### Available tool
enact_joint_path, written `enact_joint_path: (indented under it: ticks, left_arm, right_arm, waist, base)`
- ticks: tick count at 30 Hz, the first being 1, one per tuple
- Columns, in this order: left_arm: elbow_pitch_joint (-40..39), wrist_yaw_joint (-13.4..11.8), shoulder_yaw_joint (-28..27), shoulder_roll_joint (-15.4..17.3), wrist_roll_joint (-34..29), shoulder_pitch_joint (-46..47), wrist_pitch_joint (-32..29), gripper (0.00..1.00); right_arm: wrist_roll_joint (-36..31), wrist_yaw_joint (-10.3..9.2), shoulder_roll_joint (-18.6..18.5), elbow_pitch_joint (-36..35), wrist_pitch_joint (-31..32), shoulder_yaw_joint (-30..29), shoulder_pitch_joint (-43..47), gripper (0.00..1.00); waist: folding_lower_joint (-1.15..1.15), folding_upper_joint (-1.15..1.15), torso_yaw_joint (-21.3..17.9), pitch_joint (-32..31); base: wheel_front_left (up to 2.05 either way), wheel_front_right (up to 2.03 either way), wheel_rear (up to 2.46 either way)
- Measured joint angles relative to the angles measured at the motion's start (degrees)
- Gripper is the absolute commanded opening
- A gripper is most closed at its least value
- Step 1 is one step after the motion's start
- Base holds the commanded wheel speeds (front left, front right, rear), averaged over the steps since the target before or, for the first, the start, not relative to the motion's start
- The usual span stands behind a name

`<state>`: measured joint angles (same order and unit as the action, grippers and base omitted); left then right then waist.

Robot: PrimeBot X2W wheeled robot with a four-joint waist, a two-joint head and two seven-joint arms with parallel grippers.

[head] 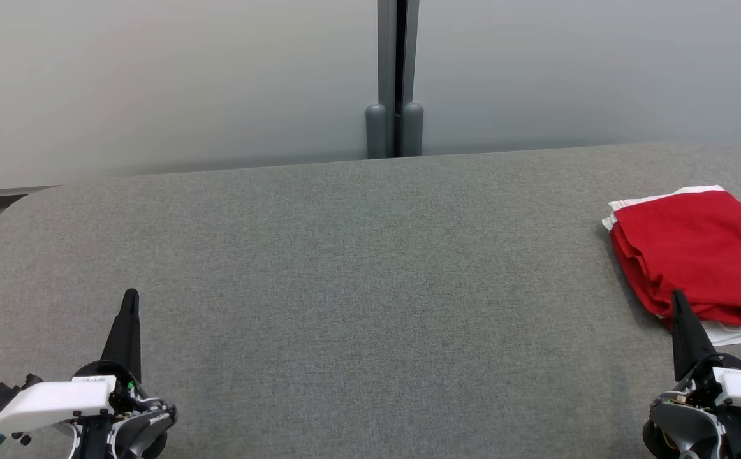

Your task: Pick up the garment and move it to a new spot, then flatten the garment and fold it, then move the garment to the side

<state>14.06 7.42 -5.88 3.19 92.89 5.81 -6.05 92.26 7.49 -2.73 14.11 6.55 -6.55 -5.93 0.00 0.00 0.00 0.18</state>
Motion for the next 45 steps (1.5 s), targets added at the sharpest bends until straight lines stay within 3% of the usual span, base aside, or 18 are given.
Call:
enact_joint_path:
  ticks: [45]
  left_arm:
    - [0.0, 0.0, -0.3, -0.2, -0.1, 0.0, -0.3, 0.00]
  right_arm:
    - [0.0, 0.00, 0.0, 0.0, 0.0, 0.0, 0.0, 0.00]
  waist:
    - [0.00, 0.00, 0.0, 0.0]
  base:
    - [0.00, 0.00, 0.00]
